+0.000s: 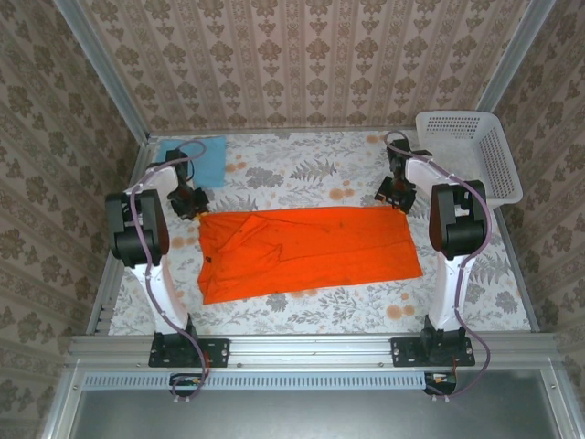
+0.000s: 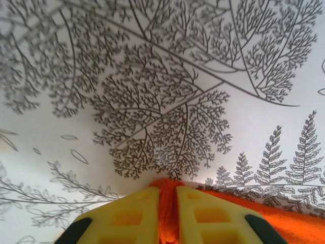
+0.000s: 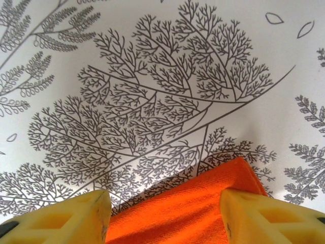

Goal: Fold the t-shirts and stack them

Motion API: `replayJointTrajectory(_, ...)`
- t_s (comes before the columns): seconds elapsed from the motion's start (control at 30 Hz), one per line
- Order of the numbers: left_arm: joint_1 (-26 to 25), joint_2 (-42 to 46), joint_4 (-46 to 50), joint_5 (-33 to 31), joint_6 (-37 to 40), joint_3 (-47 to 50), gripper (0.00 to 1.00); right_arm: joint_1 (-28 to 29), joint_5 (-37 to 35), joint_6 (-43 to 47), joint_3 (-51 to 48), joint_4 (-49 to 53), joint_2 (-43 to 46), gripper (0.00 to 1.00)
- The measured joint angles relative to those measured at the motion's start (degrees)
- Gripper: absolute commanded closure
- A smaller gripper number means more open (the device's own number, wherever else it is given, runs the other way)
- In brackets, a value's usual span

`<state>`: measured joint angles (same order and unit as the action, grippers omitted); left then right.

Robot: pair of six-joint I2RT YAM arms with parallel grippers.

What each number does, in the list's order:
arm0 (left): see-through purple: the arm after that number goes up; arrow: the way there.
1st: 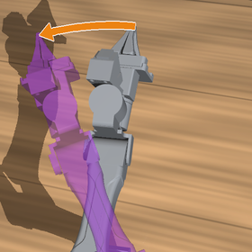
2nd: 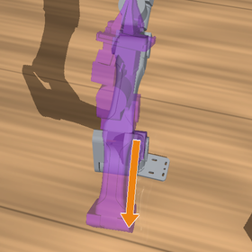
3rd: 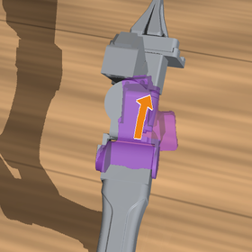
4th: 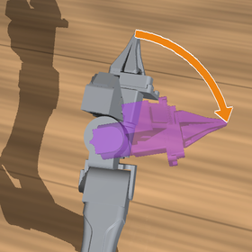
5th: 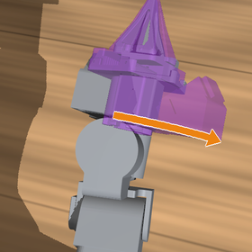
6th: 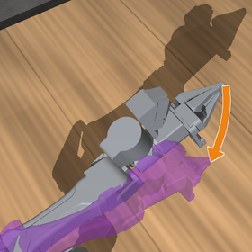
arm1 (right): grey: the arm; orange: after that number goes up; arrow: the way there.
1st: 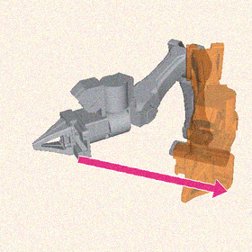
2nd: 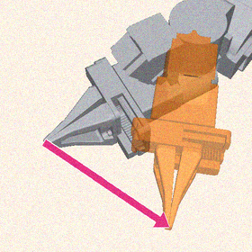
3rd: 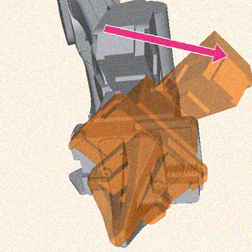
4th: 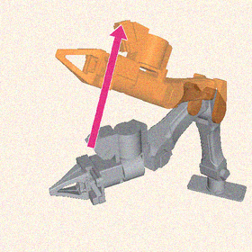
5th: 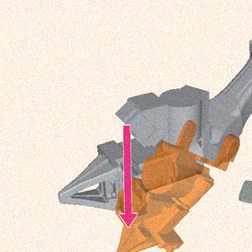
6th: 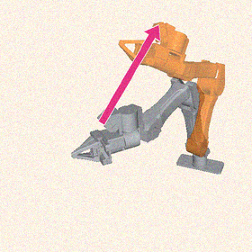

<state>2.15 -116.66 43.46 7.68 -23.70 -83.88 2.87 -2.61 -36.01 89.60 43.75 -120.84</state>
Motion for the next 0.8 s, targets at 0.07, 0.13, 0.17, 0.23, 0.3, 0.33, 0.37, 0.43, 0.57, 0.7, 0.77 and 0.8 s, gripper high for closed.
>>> replayJointTrajectory(0.07,0.3,0.0,0.0,-0.9,-0.1,-0.9,0.66,0.0,0.3,0.0,0.0,-0.6,0.0,0.34)
replayJointTrajectory(0.13,0.7,0.0,0.0,-1.6,-0.3,-1.5,0.61,-0.2,1.0,-0.1,-0.1,-1.8,0.3,0.33)
replayJointTrajectory(0.17,0.9,0.0,0.0,-1.9,-0.4,-1.7,0.60,-0.4,1.6,-0.1,-0.3,-2.7,0.5,0.32)
replayJointTrajectory(0.23,0.9,0.5,0.2,-2.7,-0.3,-1.7,0.58,-0.7,3.1,-0.3,-1.3,-5.1,1.8,0.30)
replayJointTrajectory(0.3,0.7,1.6,0.6,-3.4,-0.3,-1.7,0.58,-0.7,4.8,-0.4,-2.6,-7.4,3.6,0.29)
replayJointTrajectory(0.33,0.4,2.6,0.9,-3.7,-0.3,-1.7,0.58,-0.7,5.7,-0.4,-3.4,-8.6,4.7,0.29)
replayJointTrajectory(0.37,0.0,3.5,1.2,-3.7,-0.2,-1.9,0.58,-0.7,6.7,-0.4,-4.3,-10.0,5.8,0.29)
replayJointTrajectory(0.43,-1.5,4.9,2.3,-3.5,0.5,-3.1,0.60,-0.2,9.4,-0.4,-6.5,-13.4,8.7,0.35)
replayJointTrajectory(0.57,-5.8,5.4,2.5,-0.9,2.0,-5.9,0.65,4.4,16.0,0.1,-9.3,-20.7,12.5,0.42)
replayJointTrajectory(0.7,-9.5,4.6,3.8,1.7,2.3,-6.5,0.66,14.8,23.2,1.4,-6.7,-25.9,10.5,0.47)
replayJointTrajectory(0.77,-10.2,4.1,4.7,2.3,2.3,-6.5,0.63,19.9,25.7,2.4,-2.1,-26.4,6.5,0.48)
replayJointTrajectory(0.8,-10.3,3.9,5.1,2.4,2.2,-6.4,0.61,22.5,26.8,3.0,1.1,-26.3,3.9,0.49)
